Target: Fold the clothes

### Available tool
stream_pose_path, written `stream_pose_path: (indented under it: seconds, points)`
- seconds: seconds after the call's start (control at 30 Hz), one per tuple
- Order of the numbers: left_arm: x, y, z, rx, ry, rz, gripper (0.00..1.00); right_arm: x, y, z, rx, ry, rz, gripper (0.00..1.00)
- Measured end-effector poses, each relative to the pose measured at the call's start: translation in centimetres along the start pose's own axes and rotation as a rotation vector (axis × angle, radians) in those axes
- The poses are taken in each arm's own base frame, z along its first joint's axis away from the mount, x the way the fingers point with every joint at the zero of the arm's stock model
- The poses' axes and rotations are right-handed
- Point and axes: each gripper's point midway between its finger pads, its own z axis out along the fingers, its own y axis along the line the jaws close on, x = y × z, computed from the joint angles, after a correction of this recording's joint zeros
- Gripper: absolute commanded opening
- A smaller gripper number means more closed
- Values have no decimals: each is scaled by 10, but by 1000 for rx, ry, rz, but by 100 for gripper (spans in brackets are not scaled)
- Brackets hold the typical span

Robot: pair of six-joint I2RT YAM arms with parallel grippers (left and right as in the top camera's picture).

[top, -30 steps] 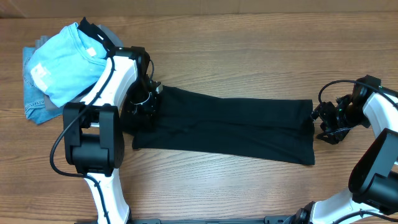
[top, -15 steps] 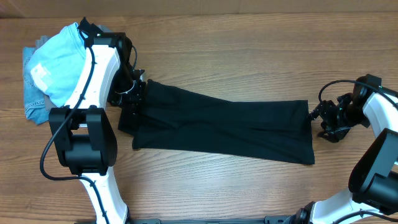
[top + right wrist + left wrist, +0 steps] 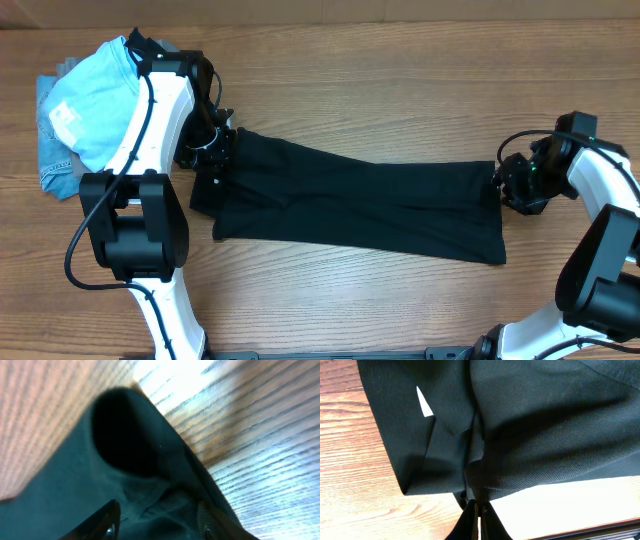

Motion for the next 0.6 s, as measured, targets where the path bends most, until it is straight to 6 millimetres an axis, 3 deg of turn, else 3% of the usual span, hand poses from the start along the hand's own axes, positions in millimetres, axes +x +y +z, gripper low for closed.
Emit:
stream_pose_path:
  seconds: [0.2, 0.33, 0.4, 0.47, 0.5, 0.6]
  points:
    - [0, 0, 0, 0, -1, 0, 4, 10, -3, 10, -15, 23, 12, 35]
    - [0, 0, 0, 0, 0, 0, 4, 3, 7, 10, -65, 0, -21, 35]
    - [0, 0, 0, 0, 0, 0, 4, 3, 8, 10, -73, 1, -25, 44]
    - [0, 0, 0, 0, -1, 0, 4, 4, 9, 10, -81, 4, -31, 64]
    - [0, 0, 0, 0, 0, 0, 4, 5, 9, 10, -82, 7, -30, 64]
    - [0, 0, 0, 0, -1, 0, 4, 6, 10, 10, -86, 11, -42, 38]
